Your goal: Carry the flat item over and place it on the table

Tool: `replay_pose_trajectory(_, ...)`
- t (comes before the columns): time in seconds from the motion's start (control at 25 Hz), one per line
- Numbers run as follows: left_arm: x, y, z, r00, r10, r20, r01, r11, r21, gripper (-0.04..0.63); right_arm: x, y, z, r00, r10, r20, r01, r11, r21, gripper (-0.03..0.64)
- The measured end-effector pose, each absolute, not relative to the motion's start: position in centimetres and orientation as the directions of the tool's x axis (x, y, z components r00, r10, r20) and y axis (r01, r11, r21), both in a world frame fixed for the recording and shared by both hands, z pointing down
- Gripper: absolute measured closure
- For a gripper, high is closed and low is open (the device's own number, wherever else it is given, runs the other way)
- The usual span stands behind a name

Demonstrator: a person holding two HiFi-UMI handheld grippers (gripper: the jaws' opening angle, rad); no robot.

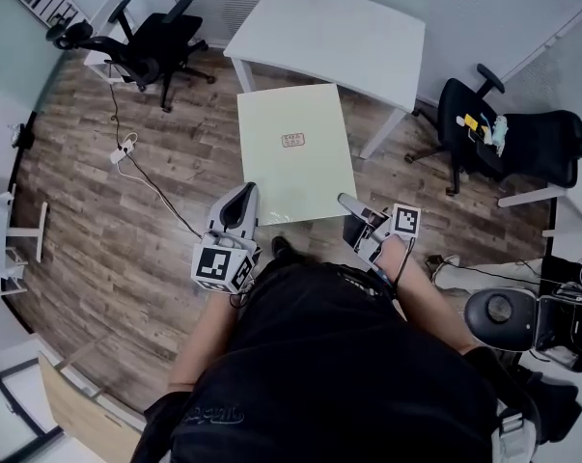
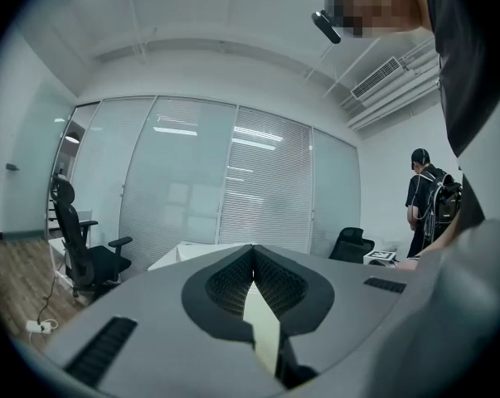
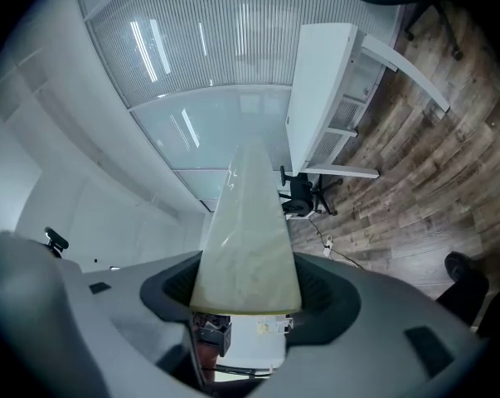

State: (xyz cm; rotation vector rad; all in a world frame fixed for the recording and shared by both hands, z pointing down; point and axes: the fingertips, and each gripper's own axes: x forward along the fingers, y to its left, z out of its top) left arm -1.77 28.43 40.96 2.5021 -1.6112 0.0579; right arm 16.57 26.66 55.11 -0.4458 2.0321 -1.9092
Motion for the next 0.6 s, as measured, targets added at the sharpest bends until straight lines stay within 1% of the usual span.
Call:
replay_pose_trajectory(0.16,-3.2,26.3,39.8,0.476,-0.871,0.124,-0.879,-0.465,0.104,0.581,13.7,24.3,55.3,-0.882,-0.472,-0.007,-0.016,0.044,-0.999,0.325)
replay_pose_trajectory(0.32,-4.0,25.2,38.3,0.514,-0.853,0.091,-0.857,-0.510,0.068,0.581,11.4,22.7,55.3,-0.868,-0.495,-0.016,-0.009,0.048,-0.999,0.325)
replay_pose_trajectory(0.6,-6.2,23.9,38.4,0.493,-0.866,0.084,-0.870,-0.493,0.019,0.580,8.9,21.9,55.8,-0.872,-0.490,0.005,-0.020,0.025,-0.999,0.325)
